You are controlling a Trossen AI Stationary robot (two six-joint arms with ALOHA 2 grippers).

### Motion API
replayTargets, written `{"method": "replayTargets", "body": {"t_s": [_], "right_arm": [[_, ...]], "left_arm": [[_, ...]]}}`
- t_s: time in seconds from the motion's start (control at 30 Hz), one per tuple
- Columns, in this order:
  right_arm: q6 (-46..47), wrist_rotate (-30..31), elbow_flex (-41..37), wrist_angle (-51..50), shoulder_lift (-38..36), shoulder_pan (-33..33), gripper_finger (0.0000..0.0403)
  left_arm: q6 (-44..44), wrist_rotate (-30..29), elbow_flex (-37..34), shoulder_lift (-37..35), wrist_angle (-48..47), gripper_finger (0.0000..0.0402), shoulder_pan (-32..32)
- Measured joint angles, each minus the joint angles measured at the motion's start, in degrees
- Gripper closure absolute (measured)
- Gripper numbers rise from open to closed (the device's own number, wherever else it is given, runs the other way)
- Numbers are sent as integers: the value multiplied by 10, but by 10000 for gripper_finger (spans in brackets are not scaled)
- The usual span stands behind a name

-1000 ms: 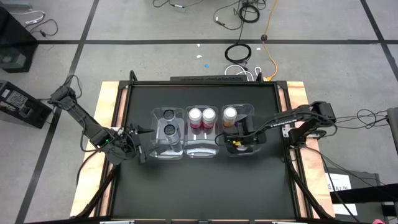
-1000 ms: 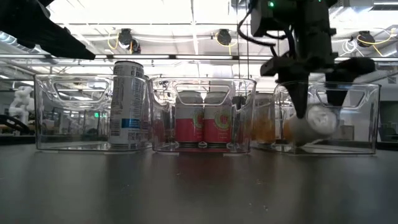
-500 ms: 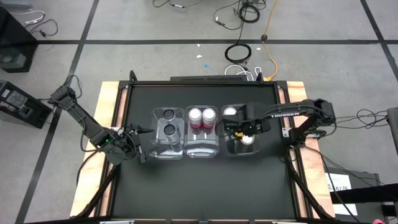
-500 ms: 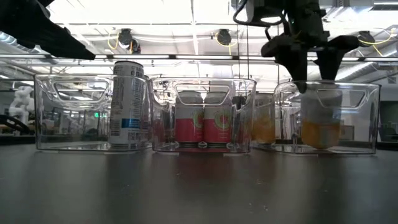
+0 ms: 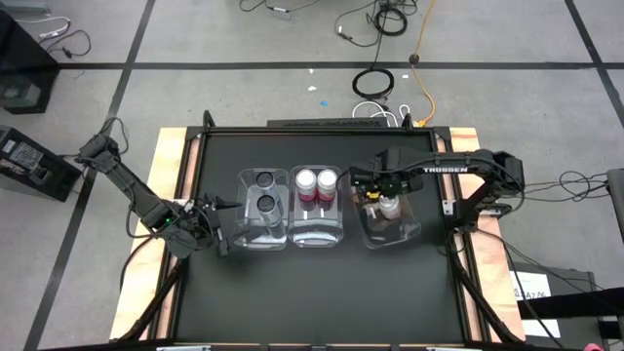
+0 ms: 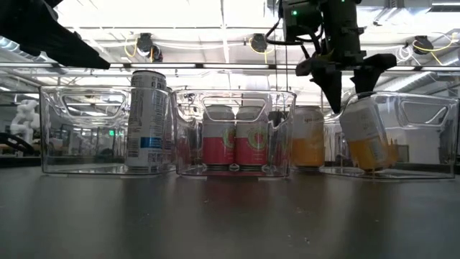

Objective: Sort soda cans
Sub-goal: Adjust the right orange soda can in the right transparent bin

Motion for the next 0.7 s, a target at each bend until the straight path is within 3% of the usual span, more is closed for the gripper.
{"method": "replayTargets", "body": {"t_s": [0.7], "right_arm": [[10,-6,-2,-60,-30,1,141]], "left_arm": [[4,-4,0,0,-2,15,0]]}}
